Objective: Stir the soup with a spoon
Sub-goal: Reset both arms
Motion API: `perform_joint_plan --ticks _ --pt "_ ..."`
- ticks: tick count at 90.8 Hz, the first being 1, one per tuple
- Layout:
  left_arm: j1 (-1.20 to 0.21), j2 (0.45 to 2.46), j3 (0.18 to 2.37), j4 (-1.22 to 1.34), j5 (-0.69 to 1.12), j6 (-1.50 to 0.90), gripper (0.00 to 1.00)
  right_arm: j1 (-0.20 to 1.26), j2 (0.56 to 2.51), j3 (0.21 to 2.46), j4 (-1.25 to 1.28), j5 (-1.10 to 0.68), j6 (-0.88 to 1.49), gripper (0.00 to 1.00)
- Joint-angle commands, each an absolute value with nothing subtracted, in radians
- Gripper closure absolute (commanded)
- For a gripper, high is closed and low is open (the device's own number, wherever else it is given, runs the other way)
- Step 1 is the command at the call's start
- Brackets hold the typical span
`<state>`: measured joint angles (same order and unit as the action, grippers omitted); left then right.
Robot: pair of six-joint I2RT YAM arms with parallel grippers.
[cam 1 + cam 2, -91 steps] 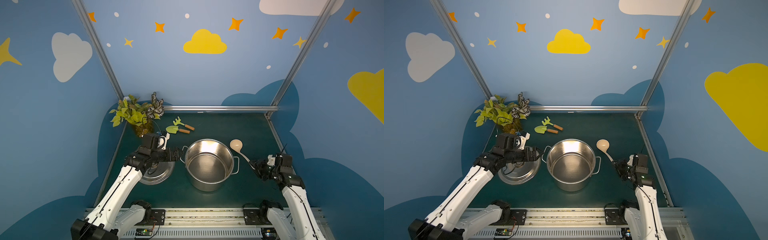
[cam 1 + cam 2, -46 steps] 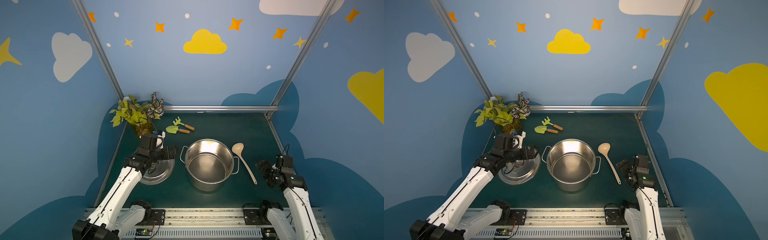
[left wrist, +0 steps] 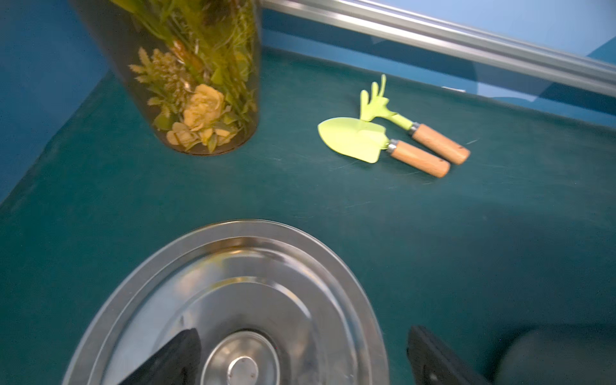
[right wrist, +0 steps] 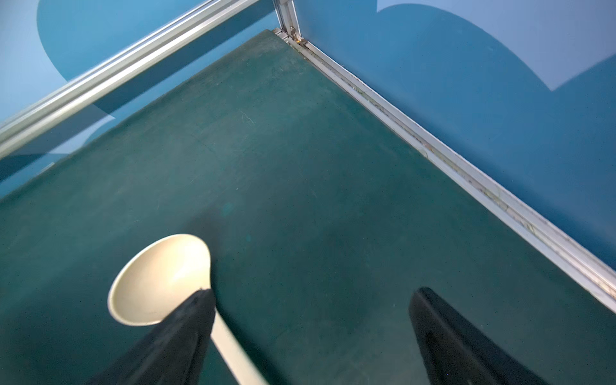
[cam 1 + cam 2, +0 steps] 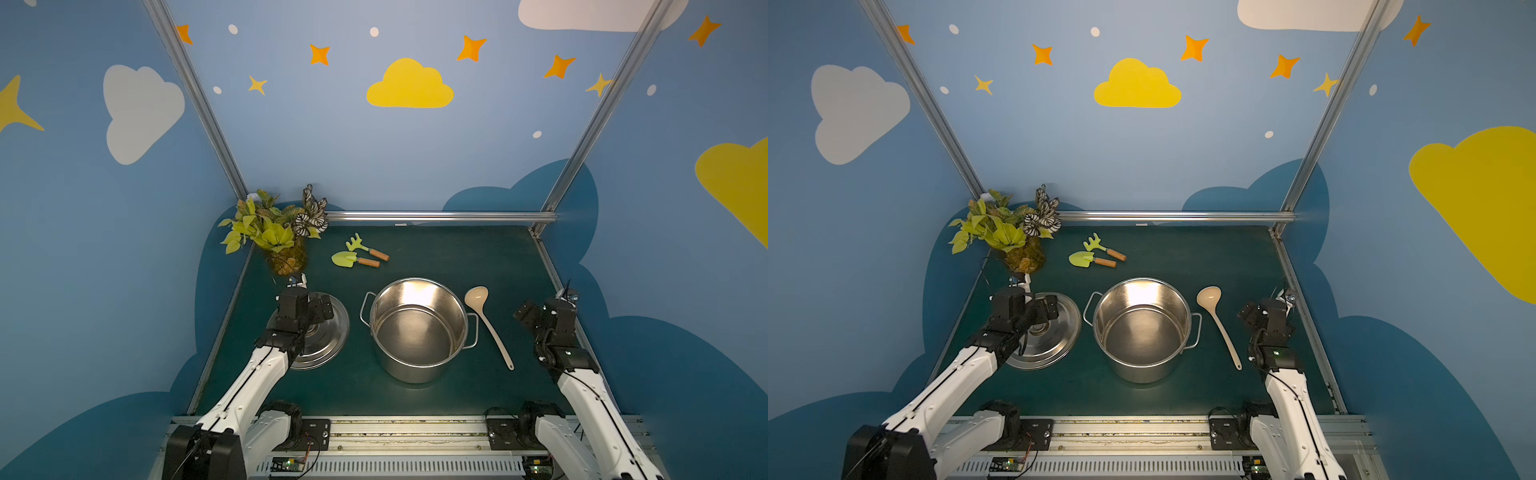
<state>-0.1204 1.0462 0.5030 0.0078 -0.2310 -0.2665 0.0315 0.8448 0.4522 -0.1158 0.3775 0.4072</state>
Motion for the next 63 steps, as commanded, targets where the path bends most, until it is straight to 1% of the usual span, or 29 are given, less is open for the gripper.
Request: perform_joint_plan --ticks 1,15,26,35,41,45,52,60,63 --pt "-0.073 1.105 0.435 0.320 -0.278 -0.178 0.00 0.091 0.952 0.392 0.246 0.474 0.218 0.02" --pt "-0.034 1.235 0.373 0.555 -0.243 -0.124 0.00 0.121 1.182 0.406 0.427 0.475 0.151 0.02" --pt "-0.032 1.361 0.364 0.721 -0.186 -0.047 0.00 0.128 1.298 0.415 0.544 0.466 0.098 0.02" --pt "-0.032 1.434 0.366 0.806 -0.087 0.013 0.00 0.104 1.365 0.410 0.609 0.422 0.085 0.02" --pt "-0.042 1.528 0.365 0.900 0.005 0.058 0.00 0.080 1.427 0.403 0.698 0.372 0.092 0.02" --pt "-0.054 1.589 0.368 0.960 0.022 0.093 0.00 0.067 1.478 0.413 0.732 0.361 0.101 0.02" --pt "-0.058 1.552 0.399 0.836 0.023 0.092 0.00 0.042 1.486 0.404 0.761 0.305 0.107 0.02" --pt "-0.060 1.572 0.367 0.949 0.020 0.096 0.00 0.043 1.461 0.421 0.697 0.309 0.116 0.02" --pt "-0.062 1.577 0.361 0.956 0.017 0.096 0.00 0.045 1.461 0.421 0.694 0.310 0.115 0.02"
